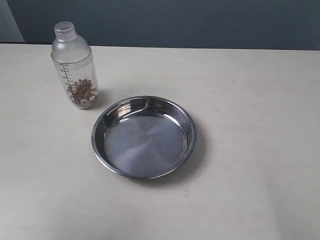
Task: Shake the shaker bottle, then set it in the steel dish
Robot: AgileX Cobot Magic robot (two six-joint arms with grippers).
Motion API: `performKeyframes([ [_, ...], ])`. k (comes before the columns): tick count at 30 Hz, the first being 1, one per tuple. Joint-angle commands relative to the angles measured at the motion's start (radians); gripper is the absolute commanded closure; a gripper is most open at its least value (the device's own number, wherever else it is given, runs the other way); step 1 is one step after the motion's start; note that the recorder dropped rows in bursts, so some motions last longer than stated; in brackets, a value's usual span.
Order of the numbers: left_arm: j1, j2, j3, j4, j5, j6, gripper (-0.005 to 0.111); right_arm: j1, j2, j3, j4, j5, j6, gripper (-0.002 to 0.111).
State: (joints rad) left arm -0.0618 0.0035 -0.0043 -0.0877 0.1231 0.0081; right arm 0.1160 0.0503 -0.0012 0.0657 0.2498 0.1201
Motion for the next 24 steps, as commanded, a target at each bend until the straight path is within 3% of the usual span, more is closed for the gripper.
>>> performKeyframes([
  [1,0.000,-0.003,0.004,-0.292,-0.075,-0.008,0.106,0.003,0.004,0.001,-0.001,-0.014,-0.004,0.109],
  [3,0.000,-0.003,0.004,-0.385,-0.072,-0.008,0.106,0.003,0.004,0.001,-0.001,-0.014,-0.004,0.109],
  [9,0.000,-0.003,0.004,-0.428,-0.077,-0.008,0.106,0.003,0.004,0.001,-0.001,-0.014,-0.004,0.109],
  [14,0.000,-0.003,0.004,-0.428,-0.286,-0.025,0.106,0.003,0.004,0.001,-0.001,-0.014,-0.004,0.109],
  [16,0.000,0.033,-0.073,-0.356,-0.327,-0.030,0.106,0.003,0.004,0.001,-0.001,-0.014,-0.004,0.109],
  [18,0.000,0.170,-0.195,-0.145,-0.364,-0.030,0.106,0.003,0.004,0.001,-0.001,-0.014,-0.004,0.109],
  [19,0.000,0.291,-0.261,-0.023,-0.445,-0.030,0.106,0.003,0.004,0.001,-0.001,-0.014,-0.004,0.109],
  [21,0.000,0.513,-0.347,0.082,-0.613,-0.030,0.106,0.003,0.004,0.001,-0.001,-0.014,-0.004,0.109],
  [24,0.000,0.860,-0.459,0.101,-0.776,-0.030,0.106,0.003,0.004,0.001,-0.001,-0.014,-0.004,0.109],
])
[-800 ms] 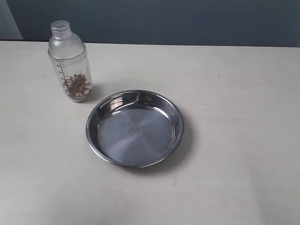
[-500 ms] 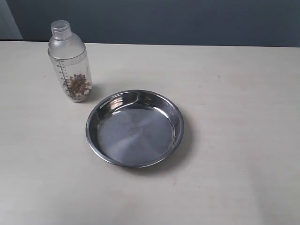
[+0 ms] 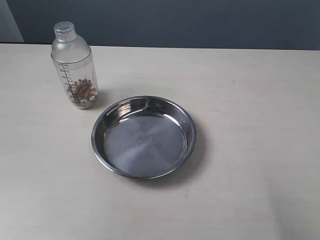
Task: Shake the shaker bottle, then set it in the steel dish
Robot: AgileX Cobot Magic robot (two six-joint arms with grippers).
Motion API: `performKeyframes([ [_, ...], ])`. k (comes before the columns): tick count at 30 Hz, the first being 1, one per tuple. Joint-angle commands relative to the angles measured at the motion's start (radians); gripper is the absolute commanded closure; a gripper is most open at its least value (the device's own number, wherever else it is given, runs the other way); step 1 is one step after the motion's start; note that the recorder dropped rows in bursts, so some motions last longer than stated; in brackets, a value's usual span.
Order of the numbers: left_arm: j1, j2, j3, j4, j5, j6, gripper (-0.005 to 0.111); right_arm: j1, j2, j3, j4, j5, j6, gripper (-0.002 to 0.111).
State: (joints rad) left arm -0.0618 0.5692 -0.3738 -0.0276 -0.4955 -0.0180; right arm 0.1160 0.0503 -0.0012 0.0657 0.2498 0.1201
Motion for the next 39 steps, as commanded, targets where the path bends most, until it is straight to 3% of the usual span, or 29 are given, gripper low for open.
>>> performKeyframes([
  [1,0.000,0.361,-0.114,0.041,-0.199,-0.004,0.106,0.003,0.004,0.001,-0.001,-0.014,-0.004,0.109],
  [3,0.000,0.527,-0.164,0.041,-0.264,-0.011,0.105,0.003,0.004,0.001,-0.001,-0.014,-0.004,0.109],
  [5,0.000,0.636,-0.199,0.041,-0.267,-0.014,0.097,0.003,0.004,0.001,-0.001,-0.014,-0.004,0.109],
  [10,0.000,0.792,-0.233,0.028,-0.284,-0.030,0.047,0.003,0.004,0.001,-0.001,-0.014,-0.004,0.109],
  [13,0.000,0.842,-0.244,0.013,-0.269,-0.078,0.027,0.003,0.004,0.001,-0.001,-0.014,-0.004,0.109],
  [16,0.000,0.879,-0.246,0.076,-0.263,-0.078,0.016,0.003,0.004,0.001,-0.001,-0.014,-0.004,0.109],
  [32,0.000,1.043,-0.246,0.082,-0.325,-0.114,0.013,0.003,0.004,0.001,-0.001,-0.014,-0.004,0.109],
  [39,0.000,1.203,-0.246,0.132,-0.552,-0.114,0.009,0.003,0.004,0.001,-0.001,-0.014,-0.004,0.109],
])
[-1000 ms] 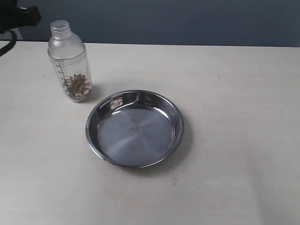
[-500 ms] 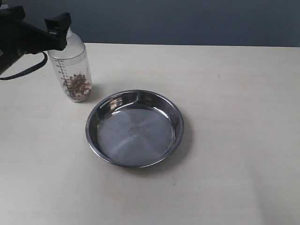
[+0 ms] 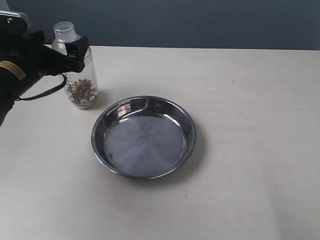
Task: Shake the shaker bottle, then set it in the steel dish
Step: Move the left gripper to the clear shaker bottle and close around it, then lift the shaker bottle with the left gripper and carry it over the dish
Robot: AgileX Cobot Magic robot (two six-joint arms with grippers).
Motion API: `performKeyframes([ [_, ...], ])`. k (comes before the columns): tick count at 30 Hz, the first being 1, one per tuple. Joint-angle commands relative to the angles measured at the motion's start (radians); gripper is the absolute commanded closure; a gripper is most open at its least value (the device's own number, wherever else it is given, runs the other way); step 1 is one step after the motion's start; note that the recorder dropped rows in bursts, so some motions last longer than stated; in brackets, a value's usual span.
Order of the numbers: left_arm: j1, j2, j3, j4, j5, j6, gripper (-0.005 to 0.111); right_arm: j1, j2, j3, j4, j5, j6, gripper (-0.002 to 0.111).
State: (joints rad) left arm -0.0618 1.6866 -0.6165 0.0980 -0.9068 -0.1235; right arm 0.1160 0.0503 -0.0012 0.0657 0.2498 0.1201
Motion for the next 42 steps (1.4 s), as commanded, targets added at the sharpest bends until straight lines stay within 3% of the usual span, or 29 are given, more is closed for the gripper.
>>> performKeyframes([
  [1,0.000,0.105,-0.003,0.000,-0.169,-0.013,0.007,0.003,0.004,0.001,-0.001,-0.014,-0.004,0.109],
  [7,0.000,0.244,-0.024,-0.036,-0.301,-0.053,0.006,0.003,0.004,0.001,-0.001,-0.014,-0.004,0.109],
  [34,0.016,0.492,-0.191,-0.080,-0.225,-0.059,0.006,0.003,0.004,0.001,-0.001,-0.014,-0.004,0.109],
  [39,0.019,0.492,-0.191,-0.133,-0.230,-0.059,0.013,0.003,0.004,0.001,-0.001,-0.014,-0.004,0.109],
  [42,0.019,0.492,-0.191,-0.126,-0.230,-0.059,0.028,0.003,0.004,0.001,-0.001,-0.014,-0.004,0.109],
])
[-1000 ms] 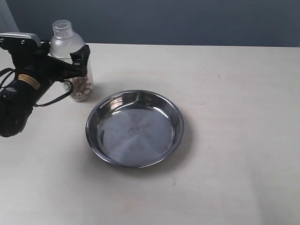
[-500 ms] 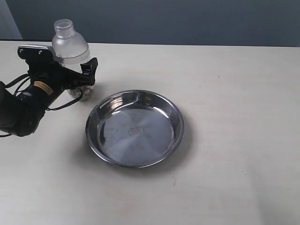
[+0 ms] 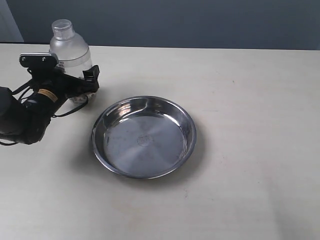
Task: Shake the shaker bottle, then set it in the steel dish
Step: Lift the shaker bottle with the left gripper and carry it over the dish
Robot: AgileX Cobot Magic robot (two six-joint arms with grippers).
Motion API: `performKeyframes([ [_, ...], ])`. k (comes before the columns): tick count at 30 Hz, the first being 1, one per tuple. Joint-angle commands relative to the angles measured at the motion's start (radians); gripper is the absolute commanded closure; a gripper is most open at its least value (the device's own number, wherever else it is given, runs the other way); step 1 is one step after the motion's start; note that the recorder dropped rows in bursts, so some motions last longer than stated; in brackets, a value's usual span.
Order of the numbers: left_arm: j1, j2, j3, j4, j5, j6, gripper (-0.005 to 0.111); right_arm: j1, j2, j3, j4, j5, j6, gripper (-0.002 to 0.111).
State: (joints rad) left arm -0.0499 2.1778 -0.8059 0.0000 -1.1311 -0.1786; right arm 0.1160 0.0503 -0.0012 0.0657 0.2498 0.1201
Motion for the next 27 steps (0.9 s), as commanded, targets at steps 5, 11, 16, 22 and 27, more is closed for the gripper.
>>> performKeyframes([
  [5,0.007,0.001,-0.002,0.045,-0.011,-0.004,0.059,0.003,0.004,0.001,-0.001,-0.014,-0.004,0.109],
  [11,0.007,0.001,-0.002,0.078,-0.026,-0.004,0.089,0.003,0.004,0.001,-0.001,-0.014,-0.004,0.109],
  [16,0.007,0.001,-0.002,0.076,-0.017,-0.004,0.107,0.003,0.004,0.001,-0.001,-0.014,-0.004,0.109],
  [22,0.007,-0.098,-0.002,0.048,0.127,-0.004,0.106,0.003,0.004,0.001,-0.001,-0.014,-0.004,0.109],
  [27,0.007,-0.286,0.000,0.066,0.261,0.002,0.106,0.003,0.004,0.001,-0.001,-0.014,-0.004,0.109],
])
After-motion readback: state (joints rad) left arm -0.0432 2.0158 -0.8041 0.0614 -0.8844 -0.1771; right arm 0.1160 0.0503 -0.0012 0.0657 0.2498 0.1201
